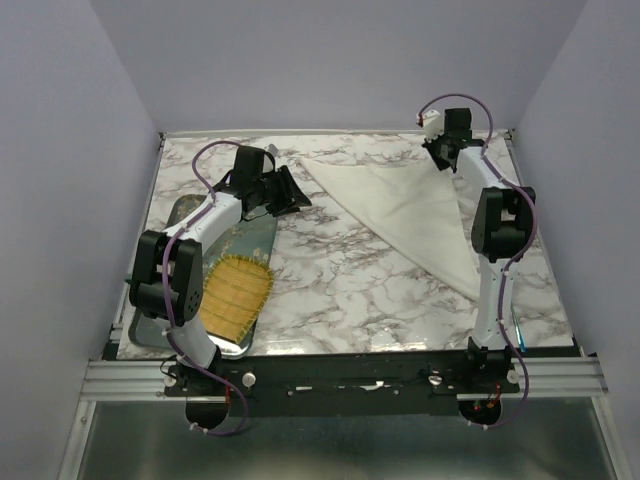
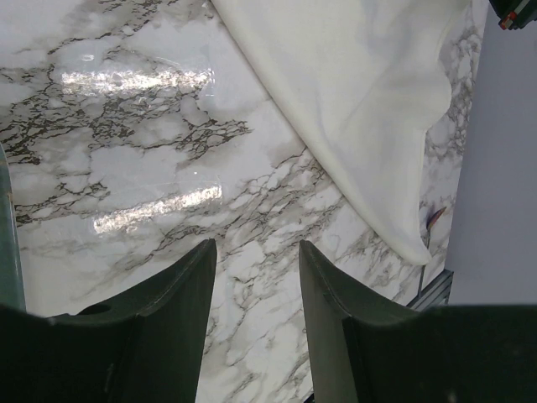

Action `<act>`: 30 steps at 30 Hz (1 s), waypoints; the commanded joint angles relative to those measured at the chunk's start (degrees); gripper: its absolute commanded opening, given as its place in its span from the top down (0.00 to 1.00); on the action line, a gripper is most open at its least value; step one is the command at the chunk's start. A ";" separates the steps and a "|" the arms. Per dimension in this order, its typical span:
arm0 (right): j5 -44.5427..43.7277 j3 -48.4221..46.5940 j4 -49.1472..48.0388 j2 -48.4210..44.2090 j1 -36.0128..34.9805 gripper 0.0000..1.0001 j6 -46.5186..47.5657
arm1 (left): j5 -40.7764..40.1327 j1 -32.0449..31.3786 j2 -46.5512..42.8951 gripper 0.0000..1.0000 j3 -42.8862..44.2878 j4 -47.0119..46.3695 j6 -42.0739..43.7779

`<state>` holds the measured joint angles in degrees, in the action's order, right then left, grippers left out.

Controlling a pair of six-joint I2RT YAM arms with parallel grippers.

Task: Fold the napkin, place the utensils inside, and roll it up
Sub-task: Fold the napkin

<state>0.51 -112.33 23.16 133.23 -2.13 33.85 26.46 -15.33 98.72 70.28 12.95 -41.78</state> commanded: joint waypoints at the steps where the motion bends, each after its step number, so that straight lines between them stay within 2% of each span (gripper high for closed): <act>1: -2.89 -2.71 -1.62 2.21 0.55 0.98 -1.06 | -0.97 0.39 0.78 0.47 0.91 0.41 0.65; 30: -5.96 -4.82 -1.45 5.90 0.81 0.86 0.52 | 0.96 0.30 3.59 0.47 2.75 -1.52 -1.55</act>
<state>-3.90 -115.15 22.37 137.38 -1.85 33.74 26.50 -15.33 100.97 71.02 12.88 -42.09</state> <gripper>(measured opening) 0.116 0.529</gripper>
